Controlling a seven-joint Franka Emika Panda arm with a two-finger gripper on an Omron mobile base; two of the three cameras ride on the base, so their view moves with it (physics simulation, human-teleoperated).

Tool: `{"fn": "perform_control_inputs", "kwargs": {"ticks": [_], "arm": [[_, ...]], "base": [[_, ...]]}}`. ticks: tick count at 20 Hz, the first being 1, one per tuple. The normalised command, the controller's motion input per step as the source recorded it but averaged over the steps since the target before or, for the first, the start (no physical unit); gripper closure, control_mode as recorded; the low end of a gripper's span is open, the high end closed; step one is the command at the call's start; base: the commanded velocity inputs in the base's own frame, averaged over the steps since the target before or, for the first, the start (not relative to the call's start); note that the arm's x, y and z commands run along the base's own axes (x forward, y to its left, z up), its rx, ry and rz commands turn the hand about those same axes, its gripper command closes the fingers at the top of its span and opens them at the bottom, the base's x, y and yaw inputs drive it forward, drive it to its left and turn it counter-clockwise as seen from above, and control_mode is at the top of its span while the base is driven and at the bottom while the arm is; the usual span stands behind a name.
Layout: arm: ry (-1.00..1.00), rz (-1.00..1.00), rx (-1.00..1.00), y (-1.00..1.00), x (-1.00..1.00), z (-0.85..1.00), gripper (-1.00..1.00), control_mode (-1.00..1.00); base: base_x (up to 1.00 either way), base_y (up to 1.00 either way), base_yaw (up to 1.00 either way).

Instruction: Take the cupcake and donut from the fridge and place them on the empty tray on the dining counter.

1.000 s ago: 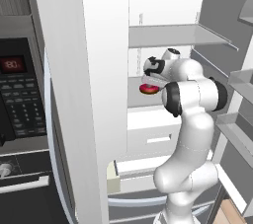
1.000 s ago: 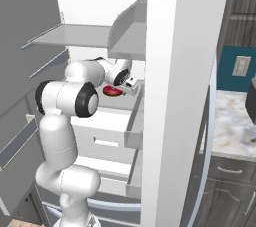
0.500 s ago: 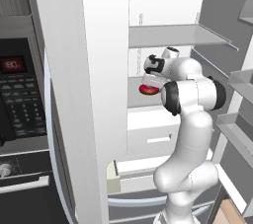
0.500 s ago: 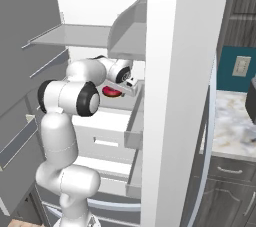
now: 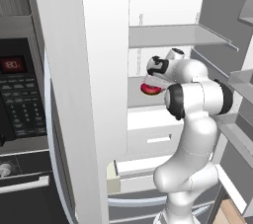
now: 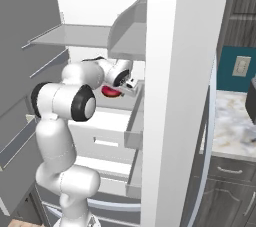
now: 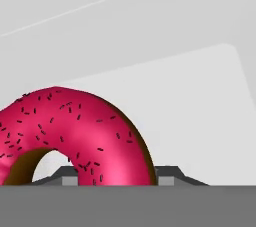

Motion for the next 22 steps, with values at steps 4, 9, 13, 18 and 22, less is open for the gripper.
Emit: {"fn": "perform_control_inputs", "kwargs": {"ticks": [4, 9, 13, 18, 22], "arm": [[-0.37, 0.00, 0.00, 0.00, -0.30, 0.00, 1.00, -1.00], [-0.25, 0.01, 0.00, 0.00, -0.44, 0.24, 1.00, -1.00], [-0.14, 0.00, 0.00, 0.00, -0.71, 0.54, 1.00, -1.00], [-0.02, 0.00, 0.01, 0.00, -0.84, 0.90, 1.00, -1.00], [0.00, 0.00, 0.00, 0.00, -0.97, 0.99, 1.00, -1.00]], "base": [[0.00, 0.00, 0.00], [0.00, 0.00, 0.00], [0.00, 0.00, 0.00], [0.00, 0.00, 0.00], [0.00, 0.00, 0.00]]}}
